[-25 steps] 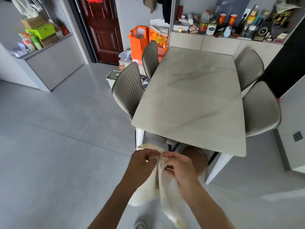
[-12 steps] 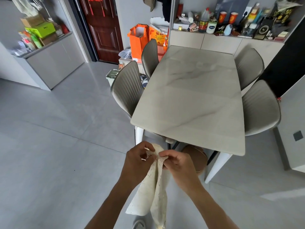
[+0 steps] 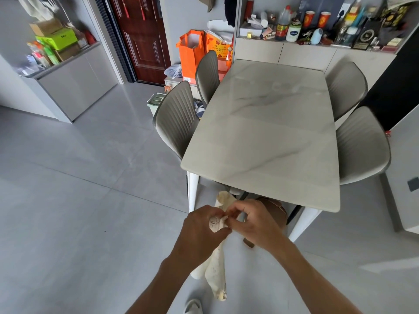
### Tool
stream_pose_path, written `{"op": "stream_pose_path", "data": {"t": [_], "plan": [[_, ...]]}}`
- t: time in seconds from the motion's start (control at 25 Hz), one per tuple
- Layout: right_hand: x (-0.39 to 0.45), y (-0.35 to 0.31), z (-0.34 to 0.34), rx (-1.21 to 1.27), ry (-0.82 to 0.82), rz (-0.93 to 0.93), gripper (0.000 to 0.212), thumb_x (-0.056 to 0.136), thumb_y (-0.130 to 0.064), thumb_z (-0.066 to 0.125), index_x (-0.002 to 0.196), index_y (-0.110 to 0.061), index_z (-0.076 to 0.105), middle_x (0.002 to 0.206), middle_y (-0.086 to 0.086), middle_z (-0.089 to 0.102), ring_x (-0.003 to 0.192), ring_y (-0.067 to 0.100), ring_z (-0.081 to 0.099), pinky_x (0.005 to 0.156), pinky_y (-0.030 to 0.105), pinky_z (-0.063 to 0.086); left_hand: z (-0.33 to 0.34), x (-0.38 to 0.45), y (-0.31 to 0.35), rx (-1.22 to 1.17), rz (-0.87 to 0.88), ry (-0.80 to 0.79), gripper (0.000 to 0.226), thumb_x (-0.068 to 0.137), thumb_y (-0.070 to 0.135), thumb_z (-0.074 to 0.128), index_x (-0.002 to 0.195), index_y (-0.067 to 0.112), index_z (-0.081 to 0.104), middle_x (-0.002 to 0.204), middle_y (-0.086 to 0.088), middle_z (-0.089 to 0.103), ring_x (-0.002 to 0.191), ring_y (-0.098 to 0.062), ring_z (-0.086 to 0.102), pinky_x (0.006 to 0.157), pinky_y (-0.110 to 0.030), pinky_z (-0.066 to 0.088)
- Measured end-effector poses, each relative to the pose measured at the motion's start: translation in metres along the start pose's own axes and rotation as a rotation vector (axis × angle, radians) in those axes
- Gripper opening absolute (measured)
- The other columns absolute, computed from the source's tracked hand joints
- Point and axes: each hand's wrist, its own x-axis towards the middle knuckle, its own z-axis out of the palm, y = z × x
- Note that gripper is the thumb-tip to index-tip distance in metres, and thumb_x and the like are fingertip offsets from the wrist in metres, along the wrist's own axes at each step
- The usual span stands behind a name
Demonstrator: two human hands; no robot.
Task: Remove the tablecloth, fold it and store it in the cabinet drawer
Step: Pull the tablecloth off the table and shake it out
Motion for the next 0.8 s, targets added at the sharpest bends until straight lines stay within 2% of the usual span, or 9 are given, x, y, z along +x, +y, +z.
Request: {"op": "stream_pose_path", "data": {"t": [0.12, 0.24, 0.32, 0.44, 0.52, 0.6, 0.64, 0.72, 0.8], "plan": [[-0.006, 0.004, 0.007, 0.149, 0.043, 0.031, 0.003, 0.074, -0.025, 0.072, 0.073, -0.028, 0.070, 0.070, -0.009, 0.070, 0.065, 0.006, 0.064, 0.064, 0.016, 0.046, 0.004, 0.001, 0.002, 0.014, 0.027, 0.086, 0.013, 0.074, 0.024, 0.081, 0.085, 0.027, 0.075, 0.076, 0.013, 0.070, 0.074, -0.006, 0.063, 0.066, -0.018, 0.050], [-0.013, 0.018, -0.008, 0.422, -0.091, 0.163, 0.012, 0.077, -0.020, 0.072, 0.089, -0.021, 0.071, 0.086, -0.002, 0.072, 0.081, 0.008, 0.066, 0.074, 0.017, 0.050, -0.003, 0.004, -0.004, -0.043, 0.084, 0.076, 0.016, 0.072, 0.010, 0.080, 0.078, 0.025, 0.076, 0.070, 0.015, 0.069, 0.068, -0.005, 0.064, 0.065, -0.021, 0.053], [-0.021, 0.039, -0.023, 0.211, -0.242, 0.196, 0.030, 0.078, -0.016, 0.067, 0.105, -0.028, 0.068, 0.101, -0.008, 0.072, 0.093, 0.008, 0.067, 0.078, 0.018, 0.052, -0.015, 0.006, -0.006, -0.114, 0.081, 0.109, 0.017, 0.068, 0.009, 0.079, 0.073, 0.025, 0.075, 0.070, 0.011, 0.070, 0.065, -0.008, 0.065, 0.064, -0.025, 0.055], [-0.035, 0.079, -0.037, -0.375, -0.370, 0.212, 0.038, 0.075, -0.025, 0.063, 0.111, -0.036, 0.067, 0.100, -0.015, 0.071, 0.089, 0.007, 0.065, 0.078, 0.024, 0.053, -0.036, 0.015, -0.004, -0.198, 0.132, 0.165, 0.016, 0.065, 0.012, 0.078, 0.071, 0.026, 0.073, 0.068, 0.009, 0.070, 0.061, -0.006, 0.063, 0.061, -0.016, 0.051], [-0.040, 0.097, -0.042, -0.516, -0.314, 0.223, 0.030, 0.077, -0.029, 0.063, 0.105, -0.033, 0.069, 0.087, -0.015, 0.068, 0.082, 0.005, 0.059, 0.080, 0.027, 0.047, -0.049, 0.023, -0.003, -0.265, 0.159, 0.184, 0.017, 0.064, 0.013, 0.078, 0.071, 0.028, 0.073, 0.068, 0.008, 0.072, 0.062, -0.009, 0.065, 0.063, -0.016, 0.052], [-0.043, 0.110, -0.045, -0.588, -0.258, 0.173, 0.028, 0.083, -0.034, 0.063, 0.111, -0.034, 0.068, 0.081, -0.014, 0.060, 0.080, 0.004, 0.050, 0.084, 0.032, 0.042, -0.059, 0.028, -0.001, -0.318, 0.167, 0.179, 0.015, 0.062, 0.018, 0.076, 0.071, 0.030, 0.074, 0.069, 0.007, 0.072, 0.063, -0.010, 0.066, 0.063, -0.017, 0.053], [-0.043, 0.114, -0.047, -0.632, -0.232, 0.140, 0.029, 0.085, -0.037, 0.062, 0.114, -0.036, 0.066, 0.081, -0.011, 0.061, 0.081, 0.006, 0.051, 0.084, 0.035, 0.042, -0.062, 0.029, -0.001, -0.314, 0.175, 0.171, 0.015, 0.062, 0.018, 0.074, 0.071, 0.030, 0.074, 0.069, 0.008, 0.072, 0.064, -0.009, 0.066, 0.064, -0.015, 0.052], [-0.040, 0.121, -0.052, -0.734, -0.175, 0.120, 0.018, 0.090, -0.040, 0.061, 0.103, -0.031, 0.069, 0.083, -0.008, 0.065, 0.087, 0.017, 0.055, 0.086, 0.040, 0.042, -0.066, 0.033, -0.002, -0.256, 0.193, 0.160, 0.016, 0.061, 0.016, 0.072, 0.072, 0.027, 0.074, 0.069, 0.008, 0.072, 0.063, -0.008, 0.066, 0.063, -0.014, 0.052], [-0.036, 0.124, -0.058, -0.824, -0.166, 0.168, 0.023, 0.096, -0.043, 0.052, 0.096, -0.028, 0.070, 0.091, -0.013, 0.067, 0.095, 0.020, 0.052, 0.087, 0.040, 0.035, -0.070, 0.039, -0.006, -0.195, 0.201, 0.167, 0.017, 0.062, 0.010, 0.072, 0.071, 0.025, 0.073, 0.068, 0.006, 0.071, 0.062, -0.013, 0.066, 0.062, -0.019, 0.053]]}}
